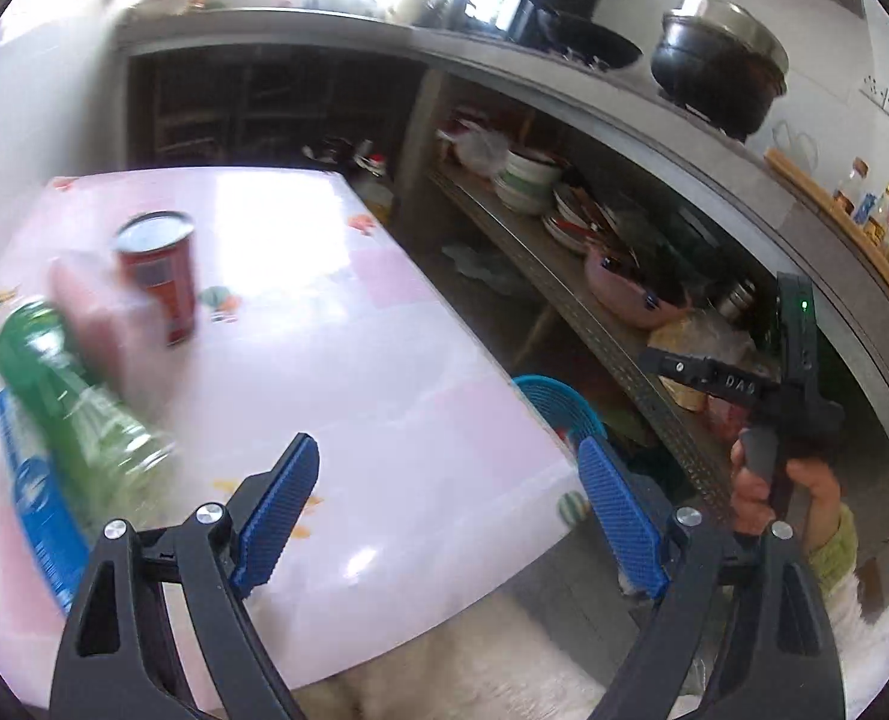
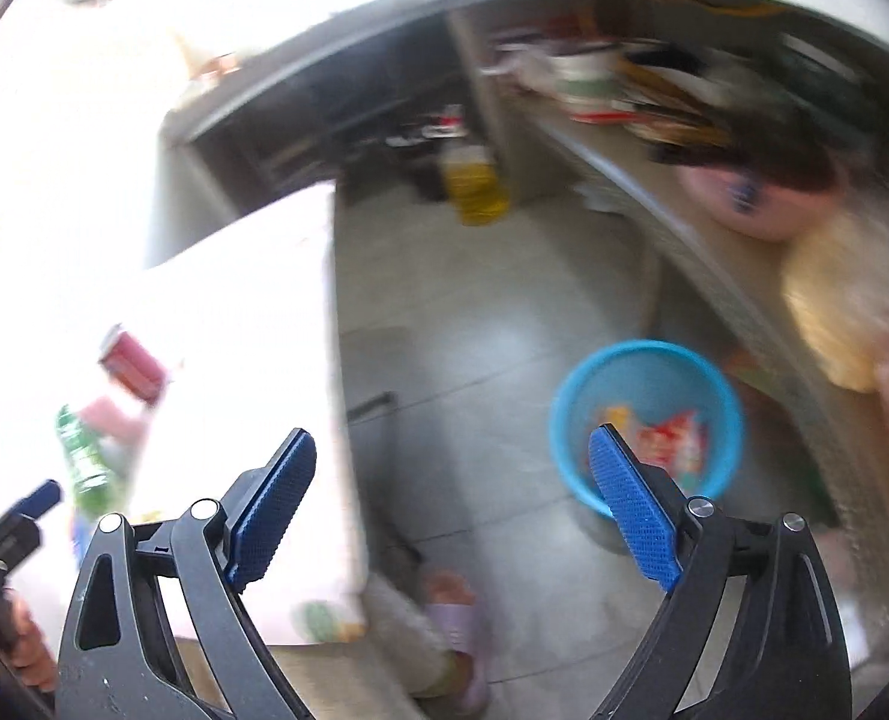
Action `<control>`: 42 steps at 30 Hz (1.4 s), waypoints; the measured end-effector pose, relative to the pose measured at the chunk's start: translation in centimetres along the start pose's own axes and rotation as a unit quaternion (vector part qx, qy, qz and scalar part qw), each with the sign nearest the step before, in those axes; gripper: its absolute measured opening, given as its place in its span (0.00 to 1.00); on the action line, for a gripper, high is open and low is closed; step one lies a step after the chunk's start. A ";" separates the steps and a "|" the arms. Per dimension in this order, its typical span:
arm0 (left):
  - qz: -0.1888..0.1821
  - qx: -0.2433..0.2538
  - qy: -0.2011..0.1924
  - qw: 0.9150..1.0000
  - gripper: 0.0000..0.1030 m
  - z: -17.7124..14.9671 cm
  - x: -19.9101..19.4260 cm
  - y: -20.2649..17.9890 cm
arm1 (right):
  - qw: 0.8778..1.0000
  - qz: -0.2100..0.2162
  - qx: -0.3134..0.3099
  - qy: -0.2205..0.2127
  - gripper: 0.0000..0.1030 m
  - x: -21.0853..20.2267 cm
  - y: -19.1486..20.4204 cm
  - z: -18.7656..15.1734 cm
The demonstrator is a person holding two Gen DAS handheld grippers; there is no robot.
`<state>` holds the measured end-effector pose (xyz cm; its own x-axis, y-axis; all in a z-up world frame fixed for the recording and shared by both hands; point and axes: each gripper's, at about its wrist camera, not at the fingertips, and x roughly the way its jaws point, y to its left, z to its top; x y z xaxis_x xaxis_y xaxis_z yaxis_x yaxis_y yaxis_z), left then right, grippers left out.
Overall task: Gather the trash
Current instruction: 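Move both open tools back toward the table, then grasp the green bottle with the right tool while the left tool grasps the blue toothpaste box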
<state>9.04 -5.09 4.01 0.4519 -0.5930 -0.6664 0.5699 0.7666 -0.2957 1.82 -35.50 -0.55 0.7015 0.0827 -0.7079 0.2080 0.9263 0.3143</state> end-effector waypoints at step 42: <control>0.173 -0.252 0.016 0.952 0.61 -6.1 -2.6 21.8 | 0.905 0.278 -0.167 0.276 0.76 14.6 28.9 -4.5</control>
<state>16.05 14.69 -4.87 0.5272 -0.2810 -0.8019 -0.0156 0.9404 -0.3397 15.00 -5.87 -4.69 0.1673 0.6558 -0.7362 -0.3539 0.7369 0.5760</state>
